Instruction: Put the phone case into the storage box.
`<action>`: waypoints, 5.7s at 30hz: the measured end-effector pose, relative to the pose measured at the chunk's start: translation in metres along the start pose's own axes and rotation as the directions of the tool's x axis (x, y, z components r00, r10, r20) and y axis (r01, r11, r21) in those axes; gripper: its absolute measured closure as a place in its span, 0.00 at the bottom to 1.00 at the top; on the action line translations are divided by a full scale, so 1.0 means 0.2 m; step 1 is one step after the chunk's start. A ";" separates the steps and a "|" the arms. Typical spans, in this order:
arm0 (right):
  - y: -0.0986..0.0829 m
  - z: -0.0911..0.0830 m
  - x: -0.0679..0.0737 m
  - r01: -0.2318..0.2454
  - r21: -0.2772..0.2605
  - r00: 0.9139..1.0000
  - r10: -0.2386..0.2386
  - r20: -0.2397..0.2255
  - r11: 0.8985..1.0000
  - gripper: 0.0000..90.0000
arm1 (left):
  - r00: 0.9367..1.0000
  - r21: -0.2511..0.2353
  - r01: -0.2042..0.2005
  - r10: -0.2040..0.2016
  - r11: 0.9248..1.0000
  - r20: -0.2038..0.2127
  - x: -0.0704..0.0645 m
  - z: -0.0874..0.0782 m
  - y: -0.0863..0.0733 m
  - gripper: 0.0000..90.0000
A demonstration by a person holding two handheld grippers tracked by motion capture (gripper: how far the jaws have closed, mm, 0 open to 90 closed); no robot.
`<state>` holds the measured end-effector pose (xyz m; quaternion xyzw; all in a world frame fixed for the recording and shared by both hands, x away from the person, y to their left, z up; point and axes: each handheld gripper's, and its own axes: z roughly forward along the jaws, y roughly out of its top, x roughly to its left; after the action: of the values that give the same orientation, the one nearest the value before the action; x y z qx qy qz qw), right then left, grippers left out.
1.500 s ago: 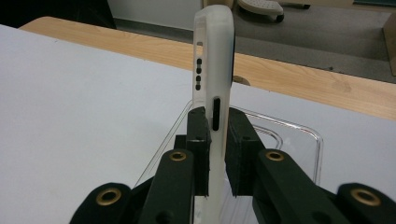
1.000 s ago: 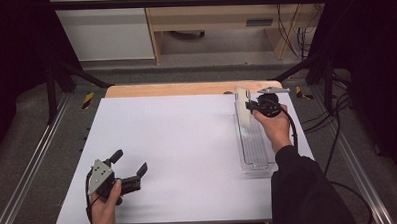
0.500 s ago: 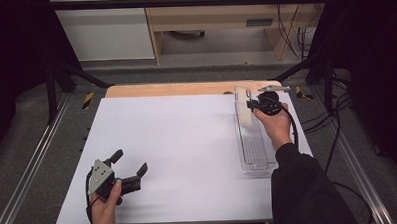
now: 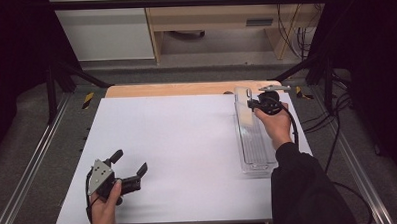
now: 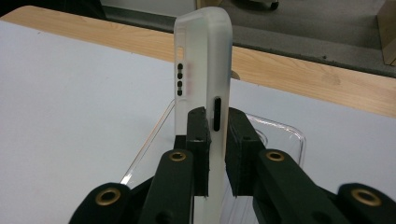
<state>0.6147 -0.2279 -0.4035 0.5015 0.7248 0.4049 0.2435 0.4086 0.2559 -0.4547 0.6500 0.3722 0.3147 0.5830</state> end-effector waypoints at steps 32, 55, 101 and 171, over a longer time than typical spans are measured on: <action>0.01 0.01 -0.01 0.006 -0.002 1.000 -0.006 0.003 1.000 0.90 | 1.000 0.001 -0.002 0.002 1.000 0.001 0.00 0.00 0.00 0.02; 0.03 0.04 0.03 -0.028 -0.028 0.998 0.029 0.058 0.999 0.21 | 1.000 -0.002 -0.002 0.002 1.000 0.001 0.00 0.00 0.00 0.02; 0.07 -0.01 0.06 -0.169 0.014 0.986 0.168 0.019 0.986 0.06 | 1.000 -0.002 0.000 0.000 1.000 0.002 0.00 0.00 0.00 0.02; 0.19 -0.34 0.41 -0.021 -0.130 0.996 0.009 -0.089 0.991 0.05 | 1.000 -0.002 0.009 -0.009 1.000 0.005 0.00 0.00 0.00 0.01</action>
<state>0.5531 -0.1688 -0.3304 0.4715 0.7029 0.4751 0.2406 0.4085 0.2566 -0.4541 0.6486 0.3733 0.3106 0.5861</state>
